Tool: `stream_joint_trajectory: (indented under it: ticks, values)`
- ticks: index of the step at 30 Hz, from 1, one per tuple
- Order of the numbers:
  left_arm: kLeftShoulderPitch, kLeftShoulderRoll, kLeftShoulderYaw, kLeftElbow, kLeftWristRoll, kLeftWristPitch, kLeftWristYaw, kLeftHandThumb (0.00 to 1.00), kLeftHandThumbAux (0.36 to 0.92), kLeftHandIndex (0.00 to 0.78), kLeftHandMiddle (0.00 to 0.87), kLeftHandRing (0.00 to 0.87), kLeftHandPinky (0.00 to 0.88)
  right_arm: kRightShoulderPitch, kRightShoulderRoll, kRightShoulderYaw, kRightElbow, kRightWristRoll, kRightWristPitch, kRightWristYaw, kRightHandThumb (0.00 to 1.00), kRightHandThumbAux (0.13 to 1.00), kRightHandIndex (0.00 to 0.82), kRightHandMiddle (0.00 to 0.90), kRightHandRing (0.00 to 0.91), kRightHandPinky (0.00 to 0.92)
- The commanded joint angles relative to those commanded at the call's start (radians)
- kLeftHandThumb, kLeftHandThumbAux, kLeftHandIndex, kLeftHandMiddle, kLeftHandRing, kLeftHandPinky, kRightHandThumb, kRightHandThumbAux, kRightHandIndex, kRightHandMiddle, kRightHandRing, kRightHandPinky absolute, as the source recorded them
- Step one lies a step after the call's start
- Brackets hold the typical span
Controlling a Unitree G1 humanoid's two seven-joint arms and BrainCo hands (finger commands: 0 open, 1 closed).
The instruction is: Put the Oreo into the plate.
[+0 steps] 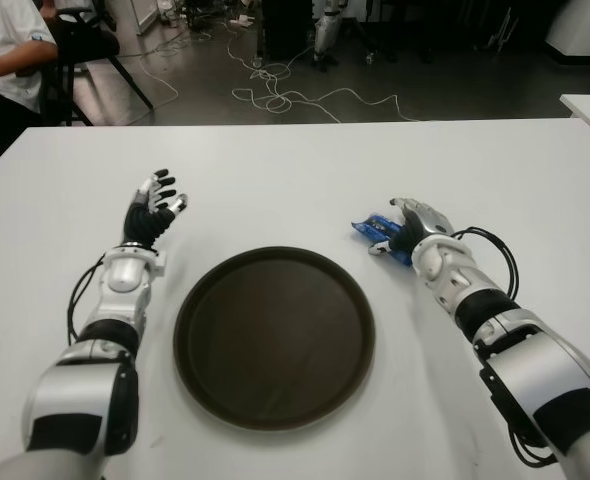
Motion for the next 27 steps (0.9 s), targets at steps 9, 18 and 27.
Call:
stream_joint_trajectory:
  ticks: [9,18,27]
  values:
    - [0.003,-0.006,-0.001,-0.005,0.001,-0.007,0.008,0.016,0.676,0.134,0.182,0.146,0.115,0.014,-0.018,0.004,-0.049,-0.008,-0.001,-0.007,0.08,0.654,0.324,0.279,0.304,0.352]
    - [0.003,-0.008,0.005,-0.007,-0.008,-0.017,-0.003,0.042,0.683,0.14,0.179,0.147,0.116,0.023,-0.029,0.004,-0.078,-0.008,0.002,-0.02,0.294,0.673,0.496,0.549,0.525,0.431]
    - [0.001,-0.009,0.003,-0.006,-0.004,-0.01,0.004,0.047,0.661,0.135,0.176,0.146,0.121,0.038,-0.041,-0.013,-0.11,0.005,-0.021,-0.043,0.344,0.701,0.567,0.666,0.63,0.391]
